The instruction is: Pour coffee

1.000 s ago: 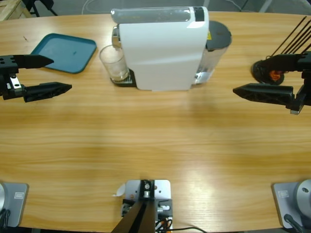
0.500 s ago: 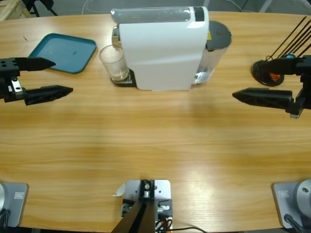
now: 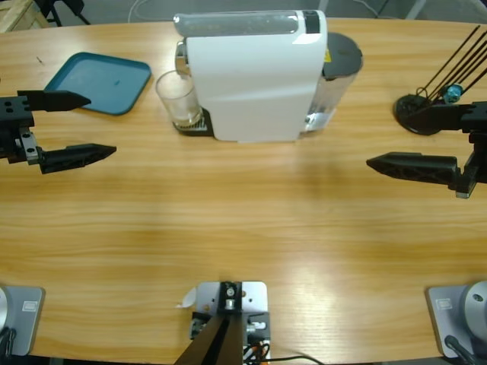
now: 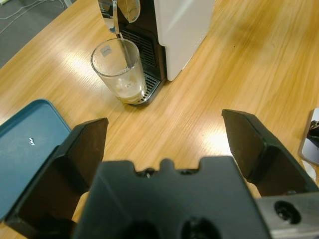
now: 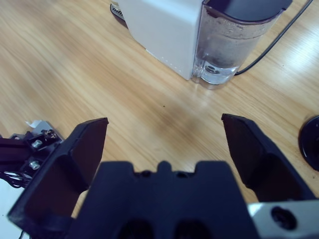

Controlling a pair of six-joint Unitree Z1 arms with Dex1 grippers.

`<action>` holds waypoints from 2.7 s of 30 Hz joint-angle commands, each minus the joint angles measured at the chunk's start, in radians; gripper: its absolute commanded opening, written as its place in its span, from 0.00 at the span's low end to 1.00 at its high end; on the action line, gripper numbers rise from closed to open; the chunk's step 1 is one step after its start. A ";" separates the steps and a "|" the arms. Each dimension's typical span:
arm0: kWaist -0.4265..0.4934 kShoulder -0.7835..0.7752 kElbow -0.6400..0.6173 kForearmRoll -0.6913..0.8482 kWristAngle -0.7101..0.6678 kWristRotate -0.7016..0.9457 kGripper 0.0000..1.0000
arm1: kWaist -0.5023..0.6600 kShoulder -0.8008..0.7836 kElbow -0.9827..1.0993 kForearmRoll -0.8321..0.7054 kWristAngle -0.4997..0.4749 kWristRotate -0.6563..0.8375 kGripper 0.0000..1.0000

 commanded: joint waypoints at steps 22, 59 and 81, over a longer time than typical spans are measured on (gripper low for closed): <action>0.209 0.455 -0.182 -0.048 -0.285 0.366 1.00 | 0.010 -0.037 0.008 0.097 0.042 0.007 1.00; 0.109 0.741 -0.358 -0.182 -0.280 0.350 1.00 | 0.007 -0.018 0.032 0.106 0.044 0.007 1.00; 0.083 0.777 -0.397 -0.181 -0.234 0.320 0.92 | 0.007 -0.011 0.032 0.095 0.041 0.007 1.00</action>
